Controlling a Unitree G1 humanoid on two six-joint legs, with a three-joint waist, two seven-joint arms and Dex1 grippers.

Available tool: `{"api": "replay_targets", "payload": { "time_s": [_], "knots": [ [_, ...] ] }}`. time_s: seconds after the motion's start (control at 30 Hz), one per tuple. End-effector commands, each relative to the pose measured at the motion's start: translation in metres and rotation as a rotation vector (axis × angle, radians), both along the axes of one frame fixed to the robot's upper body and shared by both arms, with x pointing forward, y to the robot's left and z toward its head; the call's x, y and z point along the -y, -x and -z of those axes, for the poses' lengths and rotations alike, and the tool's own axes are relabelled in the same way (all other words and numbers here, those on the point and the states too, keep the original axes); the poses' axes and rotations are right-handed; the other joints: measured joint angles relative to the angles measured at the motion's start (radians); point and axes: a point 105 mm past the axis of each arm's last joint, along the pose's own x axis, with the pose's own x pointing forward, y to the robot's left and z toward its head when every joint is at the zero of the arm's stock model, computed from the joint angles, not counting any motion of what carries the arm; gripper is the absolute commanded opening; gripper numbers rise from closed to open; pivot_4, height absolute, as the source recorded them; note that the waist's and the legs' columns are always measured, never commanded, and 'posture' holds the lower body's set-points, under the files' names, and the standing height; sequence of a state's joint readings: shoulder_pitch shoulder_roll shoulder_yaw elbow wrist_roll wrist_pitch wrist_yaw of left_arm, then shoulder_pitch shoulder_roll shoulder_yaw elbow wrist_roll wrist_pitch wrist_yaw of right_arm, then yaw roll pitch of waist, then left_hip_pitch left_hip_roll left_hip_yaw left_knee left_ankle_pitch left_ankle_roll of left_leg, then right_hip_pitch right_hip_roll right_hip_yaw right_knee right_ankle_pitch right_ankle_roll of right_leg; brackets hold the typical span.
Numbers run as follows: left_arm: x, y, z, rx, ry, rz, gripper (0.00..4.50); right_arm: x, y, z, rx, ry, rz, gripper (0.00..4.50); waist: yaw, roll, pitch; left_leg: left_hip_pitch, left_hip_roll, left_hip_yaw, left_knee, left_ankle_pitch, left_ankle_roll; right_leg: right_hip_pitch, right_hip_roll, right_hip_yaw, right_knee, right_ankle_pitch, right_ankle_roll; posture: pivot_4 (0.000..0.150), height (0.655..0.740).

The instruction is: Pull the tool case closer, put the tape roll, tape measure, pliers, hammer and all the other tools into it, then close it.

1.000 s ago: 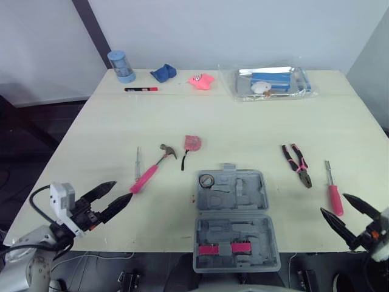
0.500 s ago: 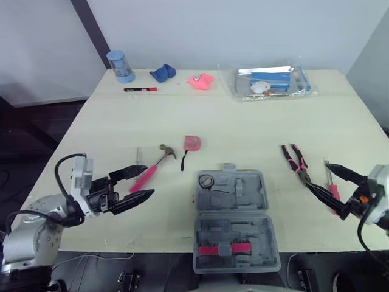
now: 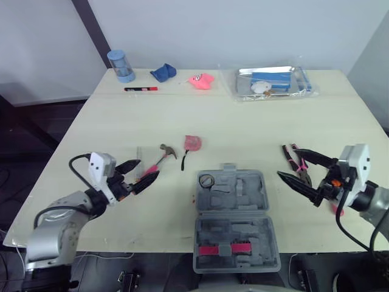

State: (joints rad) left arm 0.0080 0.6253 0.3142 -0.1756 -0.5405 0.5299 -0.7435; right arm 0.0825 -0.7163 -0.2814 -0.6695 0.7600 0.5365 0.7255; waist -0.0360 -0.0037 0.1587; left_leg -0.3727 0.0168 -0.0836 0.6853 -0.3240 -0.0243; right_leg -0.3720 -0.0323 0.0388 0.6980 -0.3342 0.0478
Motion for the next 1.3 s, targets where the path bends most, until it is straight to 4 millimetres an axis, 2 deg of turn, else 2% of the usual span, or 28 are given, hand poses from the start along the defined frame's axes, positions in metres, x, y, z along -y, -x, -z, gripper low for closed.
{"api": "replay_targets", "payload": {
  "time_s": [0.03, 0.27, 0.3, 0.33, 0.37, 0.4, 0.57, 0.87, 1.2, 1.23, 1.3],
  "knots": [
    [0.020, -0.014, 0.006, -0.055, -0.025, -0.062, 4.50, -0.015, 0.008, -0.012, 0.047, 0.027, -0.100, 4.33, 0.004, 0.000, 0.000, 0.000, 0.000, 0.000, 0.000, 0.000, 0.000, 0.000, 0.000, 0.000, 0.000, 0.000, 0.000, 0.150, 0.7400],
    [0.055, -0.042, 0.023, -0.093, -0.041, -0.109, 4.50, -0.017, 0.008, -0.014, 0.035, 0.035, -0.155, 4.33, 0.016, -0.001, 0.000, -0.004, -0.006, -0.001, 0.002, 0.002, -0.003, -0.003, -0.001, -0.001, 0.000, 0.001, 0.001, 0.150, 0.7400],
    [0.060, -0.046, 0.024, -0.091, -0.047, -0.110, 4.00, -0.016, 0.009, -0.013, 0.032, 0.039, -0.160, 4.50, 0.018, -0.001, 0.000, -0.005, -0.006, -0.001, 0.002, 0.003, -0.004, -0.004, -0.001, -0.001, 0.001, 0.001, 0.001, 0.150, 0.7400],
    [0.064, -0.051, 0.025, -0.085, -0.056, -0.117, 3.75, -0.015, 0.010, -0.012, 0.028, 0.042, -0.166, 4.50, 0.021, -0.001, 0.000, -0.005, -0.006, -0.001, 0.002, 0.003, -0.004, -0.004, -0.001, -0.002, 0.001, 0.001, 0.001, 0.150, 0.7400],
    [0.067, -0.056, 0.025, -0.077, -0.061, -0.120, 3.21, -0.014, 0.010, -0.011, 0.025, 0.045, -0.171, 4.50, 0.022, -0.001, 0.000, -0.006, -0.007, -0.001, 0.003, 0.003, -0.003, -0.004, -0.001, -0.002, 0.001, 0.001, 0.001, 0.150, 0.7400],
    [0.072, -0.059, 0.024, -0.072, -0.064, -0.115, 2.86, -0.013, 0.010, -0.010, 0.023, 0.048, -0.174, 4.50, 0.022, -0.001, -0.001, -0.006, -0.007, -0.001, 0.003, 0.003, -0.003, -0.004, -0.001, -0.003, 0.001, 0.001, 0.001, 0.150, 0.7400],
    [0.093, -0.072, 0.026, -0.071, -0.080, -0.096, 2.86, -0.008, 0.010, -0.006, 0.021, 0.063, -0.172, 4.50, 0.022, -0.001, -0.001, -0.006, -0.008, -0.001, 0.003, 0.003, -0.003, -0.004, -0.002, -0.005, 0.000, 0.001, 0.001, 0.150, 0.7400],
    [0.104, -0.094, 0.034, -0.098, -0.136, -0.155, 2.86, 0.004, 0.012, 0.008, 0.010, 0.069, -0.150, 4.50, 0.026, -0.002, -0.001, -0.008, -0.009, -0.002, 0.005, 0.004, -0.003, -0.004, -0.003, -0.007, 0.000, 0.001, 0.001, 0.150, 0.7400],
    [0.111, -0.109, 0.049, -0.136, -0.156, -0.173, 2.86, 0.008, 0.014, 0.013, 0.015, 0.065, -0.147, 4.50, 0.026, -0.001, -0.001, -0.007, -0.010, -0.003, 0.006, 0.005, -0.002, -0.003, -0.003, -0.008, 0.002, 0.001, 0.002, 0.150, 0.7400],
    [0.111, -0.109, 0.050, -0.136, -0.160, -0.173, 2.31, 0.009, 0.014, 0.013, 0.016, 0.065, -0.146, 4.50, 0.027, -0.001, -0.001, -0.007, -0.010, -0.003, 0.006, 0.005, -0.002, -0.003, -0.003, -0.008, 0.002, 0.001, 0.002, 0.150, 0.7400],
    [0.113, -0.109, 0.052, -0.135, -0.165, -0.168, 1.50, 0.009, 0.014, 0.013, 0.018, 0.066, -0.144, 4.50, 0.027, -0.001, -0.001, -0.007, -0.010, -0.004, 0.007, 0.005, -0.002, -0.002, -0.003, -0.008, 0.003, 0.001, 0.003, 0.150, 0.7400]
  ]
}}
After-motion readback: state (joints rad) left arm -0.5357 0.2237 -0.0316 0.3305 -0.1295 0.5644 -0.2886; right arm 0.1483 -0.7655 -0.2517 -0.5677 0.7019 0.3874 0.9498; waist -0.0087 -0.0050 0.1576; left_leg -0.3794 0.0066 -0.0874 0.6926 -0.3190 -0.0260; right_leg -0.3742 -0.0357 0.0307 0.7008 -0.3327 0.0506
